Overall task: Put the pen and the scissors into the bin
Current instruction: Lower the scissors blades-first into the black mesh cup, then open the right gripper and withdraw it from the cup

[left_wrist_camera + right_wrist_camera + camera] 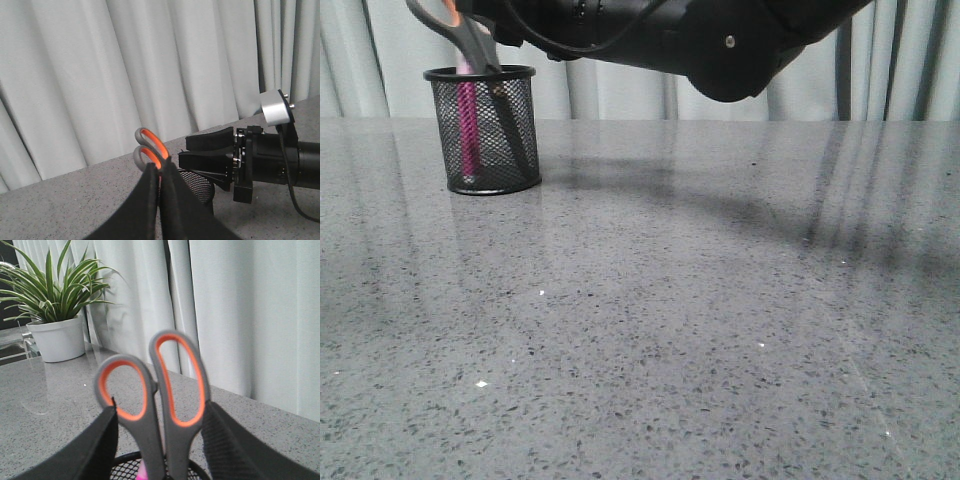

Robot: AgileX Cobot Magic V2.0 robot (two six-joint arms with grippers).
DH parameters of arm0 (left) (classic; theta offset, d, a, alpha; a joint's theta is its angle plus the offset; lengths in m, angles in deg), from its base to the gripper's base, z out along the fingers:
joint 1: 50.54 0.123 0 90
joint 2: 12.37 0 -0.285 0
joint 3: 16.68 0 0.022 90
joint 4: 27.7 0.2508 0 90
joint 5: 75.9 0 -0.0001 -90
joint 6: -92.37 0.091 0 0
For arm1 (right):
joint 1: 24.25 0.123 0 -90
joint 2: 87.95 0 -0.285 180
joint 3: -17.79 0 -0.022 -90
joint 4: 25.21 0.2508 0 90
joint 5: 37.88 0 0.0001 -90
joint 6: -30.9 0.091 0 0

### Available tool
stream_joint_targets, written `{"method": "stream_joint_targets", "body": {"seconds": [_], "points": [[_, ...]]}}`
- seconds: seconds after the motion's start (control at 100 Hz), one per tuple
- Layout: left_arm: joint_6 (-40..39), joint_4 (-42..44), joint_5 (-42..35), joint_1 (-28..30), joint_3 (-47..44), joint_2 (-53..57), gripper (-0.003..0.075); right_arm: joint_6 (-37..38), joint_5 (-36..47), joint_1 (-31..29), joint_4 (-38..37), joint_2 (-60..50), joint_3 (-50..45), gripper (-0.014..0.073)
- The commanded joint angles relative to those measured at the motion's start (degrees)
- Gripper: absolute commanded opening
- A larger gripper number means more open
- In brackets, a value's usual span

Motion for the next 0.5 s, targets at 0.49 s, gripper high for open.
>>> {"method": "stream_joint_targets", "body": {"seconds": [0.49], "points": [[-0.49, -0.91, -2.29, -0.55, 1.47, 0.19, -0.0022, -0.29, 7.80, -1.42, -0.05, -6.98, 1.31, 0.0328]]}}
